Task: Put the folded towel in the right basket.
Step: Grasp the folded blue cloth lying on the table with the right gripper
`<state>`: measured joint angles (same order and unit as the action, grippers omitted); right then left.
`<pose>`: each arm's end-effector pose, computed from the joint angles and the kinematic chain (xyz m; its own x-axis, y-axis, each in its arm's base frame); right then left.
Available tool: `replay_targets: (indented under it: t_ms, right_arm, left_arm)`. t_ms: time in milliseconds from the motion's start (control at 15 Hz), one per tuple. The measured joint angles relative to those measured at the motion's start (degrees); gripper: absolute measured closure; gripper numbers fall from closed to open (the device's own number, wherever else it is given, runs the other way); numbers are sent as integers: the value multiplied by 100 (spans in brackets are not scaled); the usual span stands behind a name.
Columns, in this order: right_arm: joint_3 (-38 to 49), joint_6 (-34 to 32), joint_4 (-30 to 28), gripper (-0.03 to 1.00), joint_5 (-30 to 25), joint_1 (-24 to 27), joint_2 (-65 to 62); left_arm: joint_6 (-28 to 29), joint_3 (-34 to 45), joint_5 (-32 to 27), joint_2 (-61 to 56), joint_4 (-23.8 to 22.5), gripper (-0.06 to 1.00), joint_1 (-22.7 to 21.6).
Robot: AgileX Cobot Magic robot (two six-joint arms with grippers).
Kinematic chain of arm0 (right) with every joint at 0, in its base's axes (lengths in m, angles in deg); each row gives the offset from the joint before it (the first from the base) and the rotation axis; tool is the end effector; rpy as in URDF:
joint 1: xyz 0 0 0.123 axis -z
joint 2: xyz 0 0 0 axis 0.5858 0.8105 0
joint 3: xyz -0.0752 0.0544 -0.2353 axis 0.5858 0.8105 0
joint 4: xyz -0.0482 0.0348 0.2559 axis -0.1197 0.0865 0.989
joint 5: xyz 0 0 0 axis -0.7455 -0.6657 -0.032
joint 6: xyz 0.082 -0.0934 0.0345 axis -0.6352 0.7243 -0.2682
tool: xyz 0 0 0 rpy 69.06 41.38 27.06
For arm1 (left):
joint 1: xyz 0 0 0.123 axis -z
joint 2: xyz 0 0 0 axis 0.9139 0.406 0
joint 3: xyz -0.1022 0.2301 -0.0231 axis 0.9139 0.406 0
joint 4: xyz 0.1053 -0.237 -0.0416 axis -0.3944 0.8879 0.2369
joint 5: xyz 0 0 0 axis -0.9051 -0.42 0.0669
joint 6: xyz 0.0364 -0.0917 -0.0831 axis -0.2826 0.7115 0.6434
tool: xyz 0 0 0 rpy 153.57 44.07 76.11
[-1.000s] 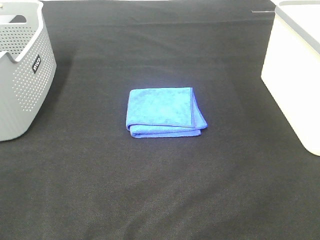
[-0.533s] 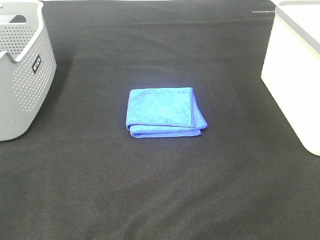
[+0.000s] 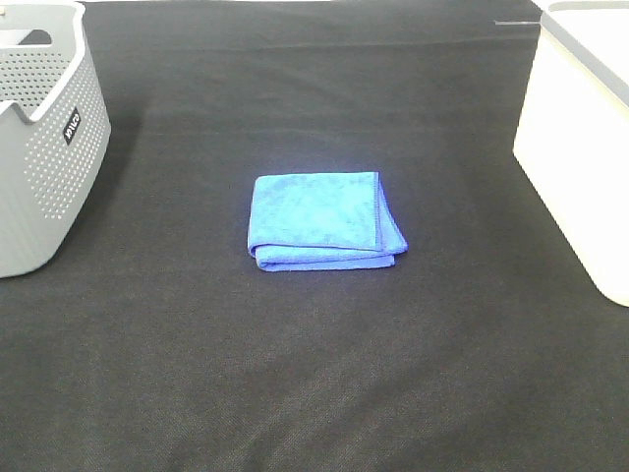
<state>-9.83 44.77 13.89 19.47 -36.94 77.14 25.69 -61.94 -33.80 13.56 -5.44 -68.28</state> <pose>0.0723 0.0042 0.2461 -0.5313 0.0008 -0.8472 -0.0313 0.9993 0.0206 0.0693 0.0056 0.2701 -0.4341 0.0660 -0.8984 -0.0234 0.9961 0.0845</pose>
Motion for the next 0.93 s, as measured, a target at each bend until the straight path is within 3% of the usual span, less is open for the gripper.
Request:
replay_targets:
  t_ms: [667, 933]
  right_arm:
    - [0, 0, 0, 1, 0, 0, 0]
    - [-132, 0, -304, 1, 63, 0, 521]
  left_arm:
    - [0, 0, 0, 0, 0, -5, 0]
    - [0, 0, 0, 0, 0, -5, 0]
